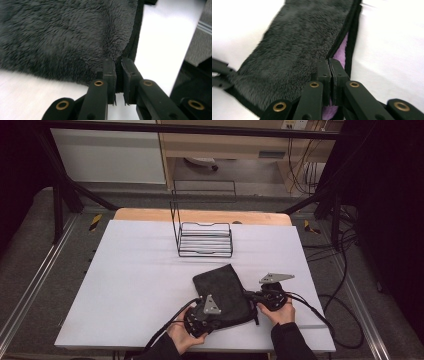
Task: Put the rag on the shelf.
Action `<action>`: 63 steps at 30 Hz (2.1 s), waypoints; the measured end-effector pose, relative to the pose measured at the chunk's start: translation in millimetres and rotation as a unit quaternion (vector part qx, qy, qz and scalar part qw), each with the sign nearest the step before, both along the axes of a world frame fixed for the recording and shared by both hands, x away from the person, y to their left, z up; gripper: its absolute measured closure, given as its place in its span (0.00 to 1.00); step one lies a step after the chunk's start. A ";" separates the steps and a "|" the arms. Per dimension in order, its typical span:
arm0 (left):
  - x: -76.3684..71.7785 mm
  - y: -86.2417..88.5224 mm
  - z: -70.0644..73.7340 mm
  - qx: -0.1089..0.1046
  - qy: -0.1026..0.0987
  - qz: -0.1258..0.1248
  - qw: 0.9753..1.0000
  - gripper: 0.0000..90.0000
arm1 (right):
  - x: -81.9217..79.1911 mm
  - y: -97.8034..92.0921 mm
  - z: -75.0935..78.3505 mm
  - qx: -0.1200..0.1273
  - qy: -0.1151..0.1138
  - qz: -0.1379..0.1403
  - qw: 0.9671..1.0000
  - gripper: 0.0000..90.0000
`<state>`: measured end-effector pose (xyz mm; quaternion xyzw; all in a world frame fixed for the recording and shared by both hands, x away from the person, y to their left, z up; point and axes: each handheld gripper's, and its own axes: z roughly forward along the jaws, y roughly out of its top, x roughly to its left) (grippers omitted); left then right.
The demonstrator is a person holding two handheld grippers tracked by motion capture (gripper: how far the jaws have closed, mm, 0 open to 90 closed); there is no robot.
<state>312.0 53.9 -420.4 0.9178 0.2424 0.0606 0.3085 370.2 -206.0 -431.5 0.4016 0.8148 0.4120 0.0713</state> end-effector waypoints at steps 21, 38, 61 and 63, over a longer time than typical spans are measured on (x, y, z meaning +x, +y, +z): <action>12.9 79.7 3.7 -0.082 0.012 0.096 0.992 0.47 | -37.9 12.1 -10.9 -0.008 0.029 0.000 1.000 0.83; 21.6 87.0 -3.5 -0.117 0.023 0.137 0.983 0.37 | -40.4 -0.8 5.2 -0.013 0.018 -0.027 0.999 1.00; -0.6 34.2 -29.2 -0.124 0.075 0.125 0.982 0.71 | -7.1 13.8 -15.6 -0.035 0.004 -0.030 0.999 0.82; -1.0 32.9 -28.4 -0.123 0.075 0.126 0.981 0.80 | -7.7 15.3 -16.6 -0.032 0.004 -0.032 0.999 0.85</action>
